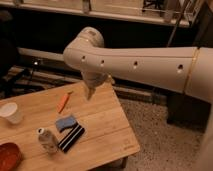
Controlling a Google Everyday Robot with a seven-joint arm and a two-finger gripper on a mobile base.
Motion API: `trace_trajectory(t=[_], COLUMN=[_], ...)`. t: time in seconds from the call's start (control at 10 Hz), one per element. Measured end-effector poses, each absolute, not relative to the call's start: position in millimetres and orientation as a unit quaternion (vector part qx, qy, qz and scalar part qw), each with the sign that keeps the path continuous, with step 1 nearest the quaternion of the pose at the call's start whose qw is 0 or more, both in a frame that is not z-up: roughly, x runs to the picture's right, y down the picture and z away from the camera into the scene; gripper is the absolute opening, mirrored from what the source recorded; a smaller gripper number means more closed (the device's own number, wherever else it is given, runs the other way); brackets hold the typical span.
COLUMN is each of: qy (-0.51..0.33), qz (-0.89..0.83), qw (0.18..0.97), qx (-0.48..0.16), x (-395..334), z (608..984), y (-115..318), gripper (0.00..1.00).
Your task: Move the arm in a circular motion
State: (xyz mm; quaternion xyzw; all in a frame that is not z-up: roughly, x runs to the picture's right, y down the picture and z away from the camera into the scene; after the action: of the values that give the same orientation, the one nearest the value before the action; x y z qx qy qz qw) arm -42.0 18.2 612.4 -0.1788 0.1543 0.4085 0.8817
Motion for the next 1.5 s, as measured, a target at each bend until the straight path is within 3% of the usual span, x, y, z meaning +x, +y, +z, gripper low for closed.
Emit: trace_trajectory(t=[0.3,0.7,1.2,1.5], qy=[0.094,-0.051,-0.144,-0.108], qz=[0.282,0.138,0.061,0.135], qw=[0.927,0.955,0.963,0.967], qx=[-0.230,-0.256,-0.222,-0.186], x=[-118,-275,-420,-385], z=[557,543,636,698], y=[59,54,-36,-124], gripper=[0.80,0.80,0.80,0.80])
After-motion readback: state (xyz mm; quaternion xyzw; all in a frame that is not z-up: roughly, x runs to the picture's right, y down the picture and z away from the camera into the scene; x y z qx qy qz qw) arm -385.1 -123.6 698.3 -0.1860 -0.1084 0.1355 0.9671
